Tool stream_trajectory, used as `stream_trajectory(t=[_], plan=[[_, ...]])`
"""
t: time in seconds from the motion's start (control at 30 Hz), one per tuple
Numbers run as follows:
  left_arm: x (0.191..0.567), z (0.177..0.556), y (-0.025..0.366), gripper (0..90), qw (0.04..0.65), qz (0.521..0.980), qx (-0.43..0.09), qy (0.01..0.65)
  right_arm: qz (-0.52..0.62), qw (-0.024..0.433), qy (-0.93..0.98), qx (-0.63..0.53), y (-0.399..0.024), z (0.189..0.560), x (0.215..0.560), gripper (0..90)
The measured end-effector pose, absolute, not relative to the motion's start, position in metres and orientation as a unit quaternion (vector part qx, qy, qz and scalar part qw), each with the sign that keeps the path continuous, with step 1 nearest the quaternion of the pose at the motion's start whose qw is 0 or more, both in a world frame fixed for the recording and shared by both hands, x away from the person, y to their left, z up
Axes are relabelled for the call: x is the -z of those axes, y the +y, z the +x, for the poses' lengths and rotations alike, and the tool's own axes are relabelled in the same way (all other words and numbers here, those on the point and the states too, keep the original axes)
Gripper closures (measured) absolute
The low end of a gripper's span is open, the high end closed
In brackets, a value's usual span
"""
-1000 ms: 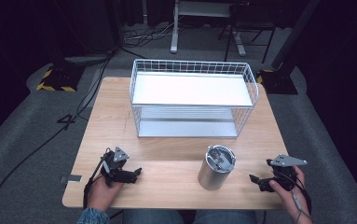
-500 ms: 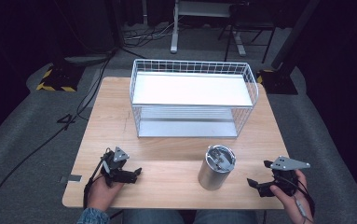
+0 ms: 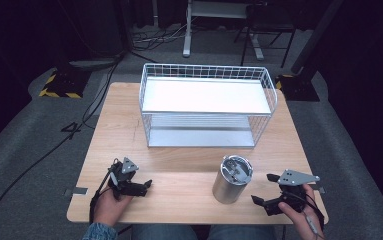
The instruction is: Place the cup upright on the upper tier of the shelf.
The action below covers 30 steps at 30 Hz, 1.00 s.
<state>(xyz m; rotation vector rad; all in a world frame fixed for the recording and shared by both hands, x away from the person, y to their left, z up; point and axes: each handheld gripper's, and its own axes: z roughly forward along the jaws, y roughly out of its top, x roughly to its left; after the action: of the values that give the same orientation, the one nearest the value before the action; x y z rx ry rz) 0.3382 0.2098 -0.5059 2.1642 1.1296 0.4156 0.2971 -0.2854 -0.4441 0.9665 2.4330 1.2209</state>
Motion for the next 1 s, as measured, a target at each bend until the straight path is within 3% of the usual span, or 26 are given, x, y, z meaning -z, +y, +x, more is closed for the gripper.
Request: stream_trajectory(t=[1.0], plan=[[0.506, 0.338, 0.210, 5.6, 0.326, 0.826, -0.159, 0.431, 0.274, 0.104, 0.826, -0.481, -0.234, 0.304, 0.458, 3.0]])
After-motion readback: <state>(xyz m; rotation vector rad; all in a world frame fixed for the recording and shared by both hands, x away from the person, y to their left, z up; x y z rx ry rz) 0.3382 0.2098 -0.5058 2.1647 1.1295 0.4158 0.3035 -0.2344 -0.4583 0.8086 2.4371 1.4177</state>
